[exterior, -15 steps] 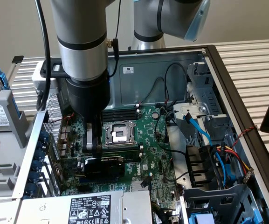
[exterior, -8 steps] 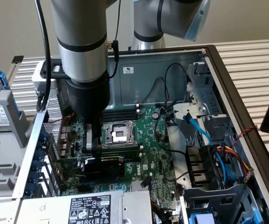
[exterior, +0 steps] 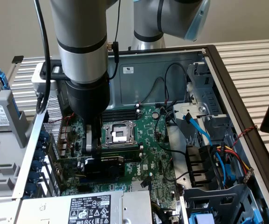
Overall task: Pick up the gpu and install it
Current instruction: 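Press down on the gpu until it lock into place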
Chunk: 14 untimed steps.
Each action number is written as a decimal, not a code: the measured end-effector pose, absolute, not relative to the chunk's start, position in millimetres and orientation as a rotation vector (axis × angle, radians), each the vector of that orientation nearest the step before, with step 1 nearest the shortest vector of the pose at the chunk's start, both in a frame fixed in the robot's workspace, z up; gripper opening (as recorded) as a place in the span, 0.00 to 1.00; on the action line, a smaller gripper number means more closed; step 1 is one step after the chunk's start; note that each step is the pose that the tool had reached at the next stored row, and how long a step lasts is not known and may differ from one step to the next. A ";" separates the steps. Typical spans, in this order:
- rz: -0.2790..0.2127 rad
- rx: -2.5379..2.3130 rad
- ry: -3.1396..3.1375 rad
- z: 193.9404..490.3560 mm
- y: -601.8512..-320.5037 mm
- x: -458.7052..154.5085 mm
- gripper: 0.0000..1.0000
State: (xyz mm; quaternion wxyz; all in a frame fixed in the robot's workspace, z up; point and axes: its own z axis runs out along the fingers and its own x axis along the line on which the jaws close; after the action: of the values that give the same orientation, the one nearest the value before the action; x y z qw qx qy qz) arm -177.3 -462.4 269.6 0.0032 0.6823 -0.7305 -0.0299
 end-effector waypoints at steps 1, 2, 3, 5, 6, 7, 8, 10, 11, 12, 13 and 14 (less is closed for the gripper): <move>-0.095 2.139 -2.290 269.6 -462.6 -177.4 0.11; -0.096 2.140 -2.291 269.5 -462.7 -177.3 0.11; -0.097 2.140 -2.291 269.2 -462.7 -177.3 0.11; -0.099 2.141 -2.292 268.7 -462.8 -177.3 0.11; -0.100 2.141 -2.293 268.4 -462.9 -177.3 0.11; -0.100 2.141 -2.293 268.1 -462.9 -177.4 0.11; -0.101 2.141 -2.293 267.8 -463.0 -177.4 0.11; -0.102 2.141 -2.293 267.0 -462.9 -177.3 0.11; -0.102 2.142 -2.294 266.5 -462.9 -177.3 0.11; -0.102 2.142 -2.294 266.1 -462.9 -177.3 0.11; -0.102 2.142 -2.294 265.7 -463.0 -177.3 0.11; -0.103 2.142 -2.294 265.6 -463.0 -177.3 0.11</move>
State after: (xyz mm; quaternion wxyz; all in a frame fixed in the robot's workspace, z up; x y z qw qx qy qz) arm -177.3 -463.0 265.6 0.0008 0.6822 -0.7305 -0.0327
